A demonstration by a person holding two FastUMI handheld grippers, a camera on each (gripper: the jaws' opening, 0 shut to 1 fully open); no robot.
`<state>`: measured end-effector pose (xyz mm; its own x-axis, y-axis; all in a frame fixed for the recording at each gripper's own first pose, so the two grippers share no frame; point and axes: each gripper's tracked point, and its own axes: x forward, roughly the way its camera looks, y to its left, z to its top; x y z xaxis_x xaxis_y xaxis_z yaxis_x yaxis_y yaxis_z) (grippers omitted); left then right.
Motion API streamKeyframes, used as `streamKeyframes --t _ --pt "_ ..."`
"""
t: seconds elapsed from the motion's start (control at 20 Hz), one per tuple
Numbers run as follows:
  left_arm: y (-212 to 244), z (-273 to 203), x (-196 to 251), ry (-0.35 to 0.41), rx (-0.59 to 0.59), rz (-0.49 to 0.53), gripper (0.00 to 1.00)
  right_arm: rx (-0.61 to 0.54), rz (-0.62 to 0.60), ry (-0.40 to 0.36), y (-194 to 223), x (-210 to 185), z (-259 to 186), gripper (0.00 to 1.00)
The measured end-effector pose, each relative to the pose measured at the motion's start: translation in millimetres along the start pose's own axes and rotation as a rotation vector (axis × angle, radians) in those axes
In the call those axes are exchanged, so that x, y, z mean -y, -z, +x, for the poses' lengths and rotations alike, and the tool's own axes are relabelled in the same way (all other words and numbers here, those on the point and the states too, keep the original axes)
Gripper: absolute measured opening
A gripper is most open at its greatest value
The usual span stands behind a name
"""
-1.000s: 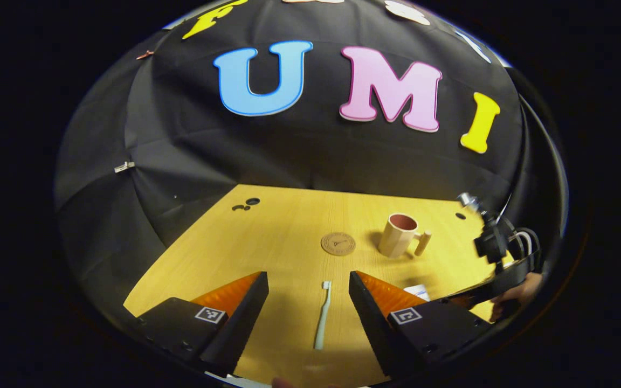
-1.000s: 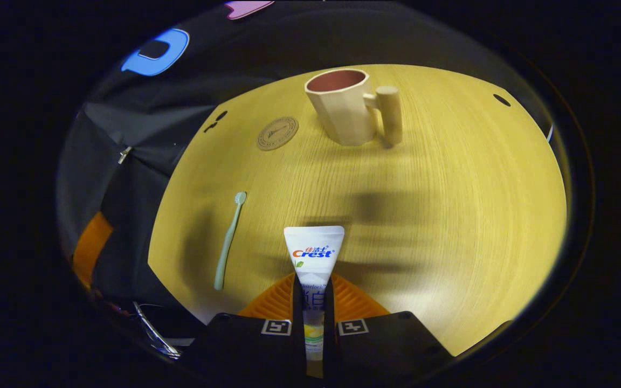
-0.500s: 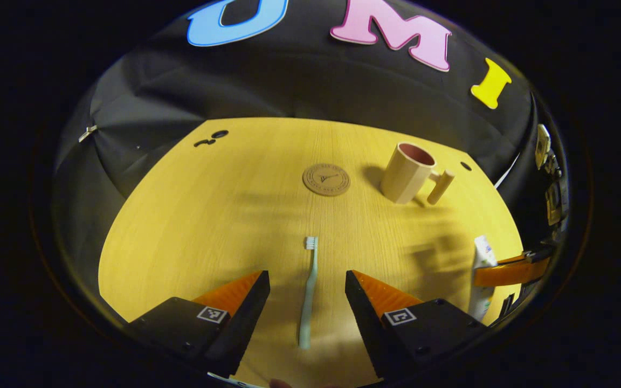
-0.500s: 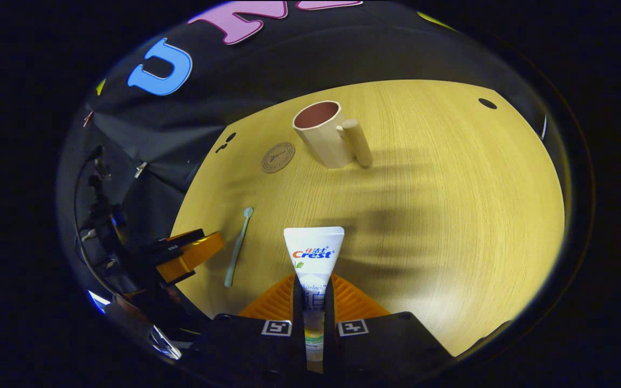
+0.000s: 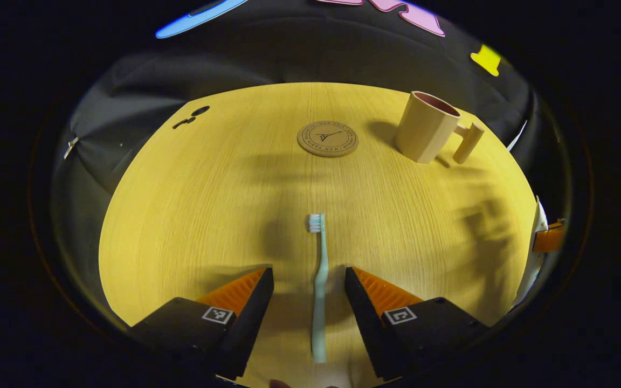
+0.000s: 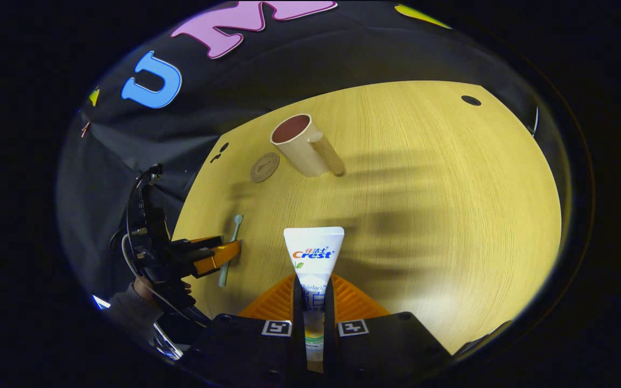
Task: Put the toothbrush and toothpaste on the desktop into the cup, then pick up the cup and place it on the coaster on the desktop.
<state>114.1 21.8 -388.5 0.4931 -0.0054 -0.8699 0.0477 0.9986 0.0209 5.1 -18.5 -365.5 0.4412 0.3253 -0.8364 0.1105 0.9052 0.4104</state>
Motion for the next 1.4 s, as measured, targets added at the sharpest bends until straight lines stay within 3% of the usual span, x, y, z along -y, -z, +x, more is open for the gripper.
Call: streamKeyframes --t 0.1,0.15,0.25,0.4,0.45,0.8,1.25,1.3,1.4 --pt "0.9 0.5 1.2 0.002 -0.014 0.001 0.86 0.003 0.008 -0.004 -2.6 2.2 -1.9 0.16" --pt "0.9 1.8 1.1 -0.003 -0.014 0.0 0.8 0.005 0.013 -0.007 -3.2 3.3 -2.1 0.16" --pt "1.2 2.9 2.0 -0.014 -0.021 -0.009 0.49 0.01 0.015 -0.013 -3.9 3.8 -3.3 0.16" --pt "-3.3 2.0 1.9 -0.03 -0.01 -0.027 0.15 0.019 0.013 -0.021 -5.0 4.3 -3.8 0.16" --pt "-5.4 1.9 2.6 -0.027 0.002 -0.03 0.11 0.023 0.012 -0.023 -4.8 3.9 -4.3 0.16" --pt "-24.6 -20.7 7.8 0.024 0.174 -0.13 0.06 0.152 0.039 -0.128 -23.3 -0.2 -23.5 0.16" --pt "-104.0 -114.2 52.7 0.195 0.547 -0.259 0.06 0.477 -0.007 -0.281 -132.7 -43.4 -66.4 0.16" --pt "-111.0 -123.3 54.5 0.203 0.577 -0.263 0.11 0.505 -0.019 -0.293 -145.8 -47.3 -68.7 0.16" --pt "-123.4 -139.1 59.9 0.227 0.626 -0.279 0.06 0.563 -0.038 -0.315 -173.1 -56.4 -73.5 0.16"
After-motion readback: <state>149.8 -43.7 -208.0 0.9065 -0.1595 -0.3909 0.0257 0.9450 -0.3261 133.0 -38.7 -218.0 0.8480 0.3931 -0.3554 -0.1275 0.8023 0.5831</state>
